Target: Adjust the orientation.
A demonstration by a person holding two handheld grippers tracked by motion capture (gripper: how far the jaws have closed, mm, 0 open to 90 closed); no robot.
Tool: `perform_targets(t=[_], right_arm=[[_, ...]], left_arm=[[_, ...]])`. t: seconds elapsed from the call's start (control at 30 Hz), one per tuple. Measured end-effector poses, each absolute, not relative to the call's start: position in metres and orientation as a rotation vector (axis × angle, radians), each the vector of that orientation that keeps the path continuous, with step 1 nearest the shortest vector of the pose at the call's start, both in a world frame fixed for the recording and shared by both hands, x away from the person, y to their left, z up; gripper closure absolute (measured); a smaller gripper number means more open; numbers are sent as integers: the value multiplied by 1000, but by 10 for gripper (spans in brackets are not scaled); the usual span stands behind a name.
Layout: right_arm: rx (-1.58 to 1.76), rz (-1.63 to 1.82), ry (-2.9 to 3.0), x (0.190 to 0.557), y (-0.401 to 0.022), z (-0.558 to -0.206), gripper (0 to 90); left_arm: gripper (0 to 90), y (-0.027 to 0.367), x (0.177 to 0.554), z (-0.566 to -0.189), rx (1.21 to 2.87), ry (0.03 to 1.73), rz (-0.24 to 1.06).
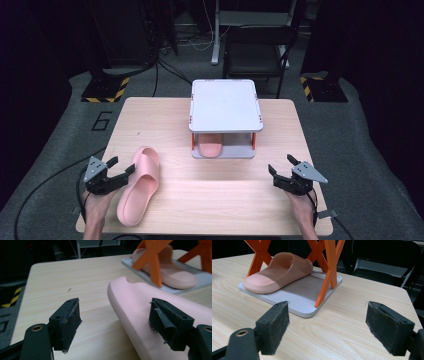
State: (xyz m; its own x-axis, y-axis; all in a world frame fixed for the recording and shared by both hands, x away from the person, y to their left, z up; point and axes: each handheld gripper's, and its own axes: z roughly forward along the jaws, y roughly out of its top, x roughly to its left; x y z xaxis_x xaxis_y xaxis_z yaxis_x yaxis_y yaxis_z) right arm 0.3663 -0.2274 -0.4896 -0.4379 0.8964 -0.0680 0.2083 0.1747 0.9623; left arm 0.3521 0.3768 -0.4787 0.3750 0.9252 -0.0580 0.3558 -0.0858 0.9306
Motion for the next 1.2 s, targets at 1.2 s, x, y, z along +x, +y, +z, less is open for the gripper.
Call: perform_targets(t=[1.2], right_arm=[[1115,1281,1655,366,-243,-486,150]], left_arm=[[237,396,345,-497,1631,1036,606]])
